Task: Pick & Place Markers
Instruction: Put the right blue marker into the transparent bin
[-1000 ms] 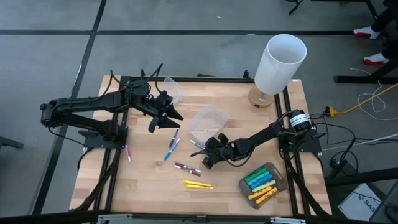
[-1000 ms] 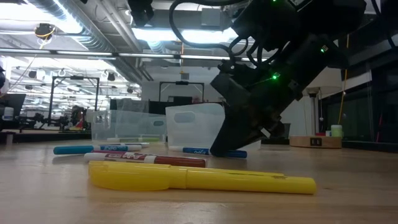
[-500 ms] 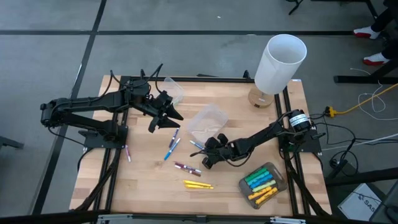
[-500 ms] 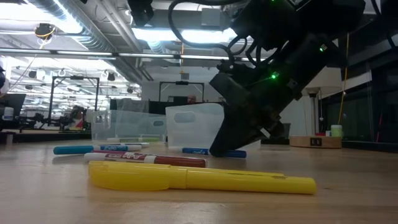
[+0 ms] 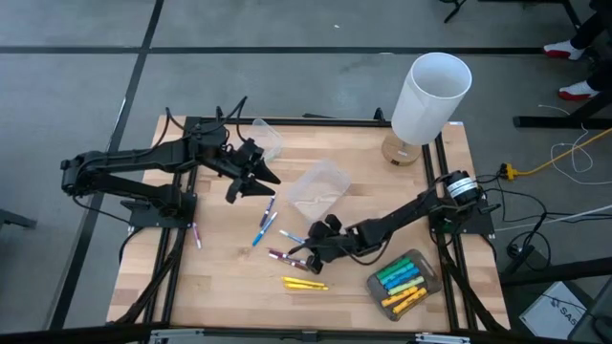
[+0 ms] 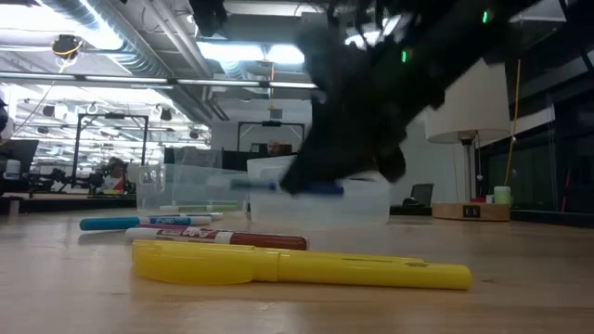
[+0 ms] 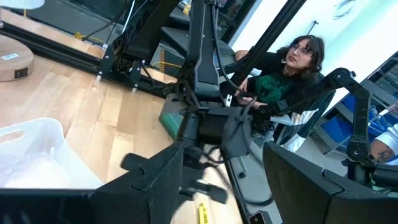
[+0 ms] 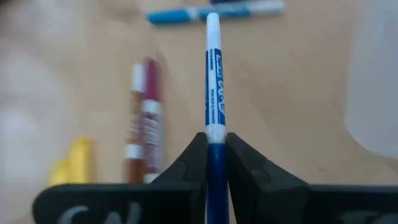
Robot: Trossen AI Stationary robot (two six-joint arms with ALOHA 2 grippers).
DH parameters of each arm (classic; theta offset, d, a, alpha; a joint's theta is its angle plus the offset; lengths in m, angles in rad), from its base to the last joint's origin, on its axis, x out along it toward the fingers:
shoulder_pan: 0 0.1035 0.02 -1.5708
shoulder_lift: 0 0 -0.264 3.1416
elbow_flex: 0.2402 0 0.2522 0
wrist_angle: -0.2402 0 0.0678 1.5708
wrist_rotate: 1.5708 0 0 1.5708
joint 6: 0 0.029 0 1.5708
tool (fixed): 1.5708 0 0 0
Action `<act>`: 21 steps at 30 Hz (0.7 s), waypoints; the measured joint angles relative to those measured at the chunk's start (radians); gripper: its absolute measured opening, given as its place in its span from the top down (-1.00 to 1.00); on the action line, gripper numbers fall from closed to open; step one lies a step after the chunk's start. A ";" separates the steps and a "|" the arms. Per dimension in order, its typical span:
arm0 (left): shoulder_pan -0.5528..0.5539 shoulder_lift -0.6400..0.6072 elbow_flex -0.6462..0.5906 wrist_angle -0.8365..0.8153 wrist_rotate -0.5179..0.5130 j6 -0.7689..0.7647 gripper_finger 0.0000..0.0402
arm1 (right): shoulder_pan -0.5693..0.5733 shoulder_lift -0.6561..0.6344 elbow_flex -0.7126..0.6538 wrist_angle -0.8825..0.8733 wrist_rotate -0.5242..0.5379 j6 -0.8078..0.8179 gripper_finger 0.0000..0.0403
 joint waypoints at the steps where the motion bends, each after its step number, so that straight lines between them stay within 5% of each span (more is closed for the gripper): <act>1: 0.000 -0.003 0.000 0.001 0.000 0.000 -0.08 | 0.002 -0.007 0.011 0.000 0.004 -0.014 0.80; 21: 0.001 -0.085 0.000 0.014 -0.082 0.068 -0.08 | -0.025 -0.177 0.130 -0.118 0.201 -0.204 0.80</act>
